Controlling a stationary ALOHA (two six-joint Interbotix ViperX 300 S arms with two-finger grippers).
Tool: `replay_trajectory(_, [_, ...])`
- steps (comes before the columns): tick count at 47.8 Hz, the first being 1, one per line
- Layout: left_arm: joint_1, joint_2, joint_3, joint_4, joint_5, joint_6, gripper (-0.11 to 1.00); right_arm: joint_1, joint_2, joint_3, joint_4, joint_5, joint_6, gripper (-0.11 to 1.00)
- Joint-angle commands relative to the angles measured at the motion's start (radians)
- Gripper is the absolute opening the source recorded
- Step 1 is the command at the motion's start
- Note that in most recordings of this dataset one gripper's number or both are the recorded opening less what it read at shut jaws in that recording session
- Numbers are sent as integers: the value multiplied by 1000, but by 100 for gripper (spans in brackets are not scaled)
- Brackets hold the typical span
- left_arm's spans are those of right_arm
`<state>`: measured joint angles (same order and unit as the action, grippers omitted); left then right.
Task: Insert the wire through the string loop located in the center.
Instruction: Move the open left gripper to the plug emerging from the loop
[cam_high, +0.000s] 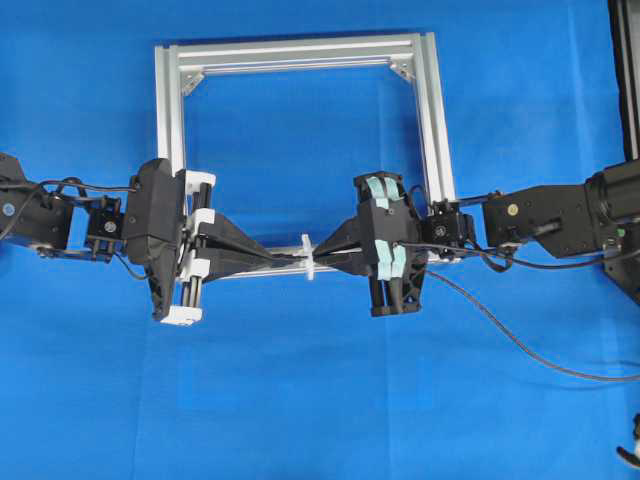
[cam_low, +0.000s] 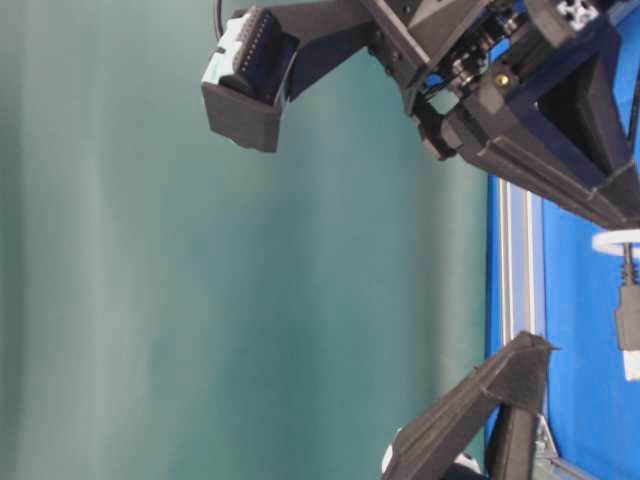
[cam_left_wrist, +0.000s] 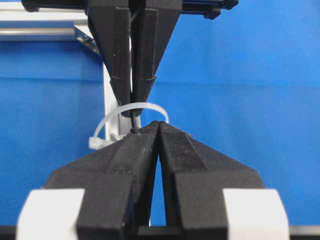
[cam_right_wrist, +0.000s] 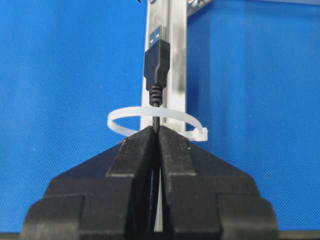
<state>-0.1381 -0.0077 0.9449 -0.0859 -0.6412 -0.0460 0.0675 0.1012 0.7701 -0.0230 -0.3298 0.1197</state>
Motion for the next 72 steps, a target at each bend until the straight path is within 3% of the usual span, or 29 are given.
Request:
replay_trajectory(1, [2,-14,-17,6,-5,2,0,2,-14,-18,3,-3,2,-2])
replay_trajectory(11, [0,-14,-17,5,-5,0,3,2,-12,-20,2,-3,2,-2])
replay_trajectory(16, [0,-12,-21,6,-5,-2,26,2,-14,-18,3,-3,2,-2])
replay_trajectory(24, [2,-6,-32,6,-5,-2,77,3,-12,-17,3,-3,2,-2])
replay_trajectory(29, [0,-3,-38,5,0,-2,92,2,-14,-17,3,-3,2,-2])
replay_trajectory(72, [0,140,-91,5,44,-12,91,3,-14,-17,3,-3,2,-2])
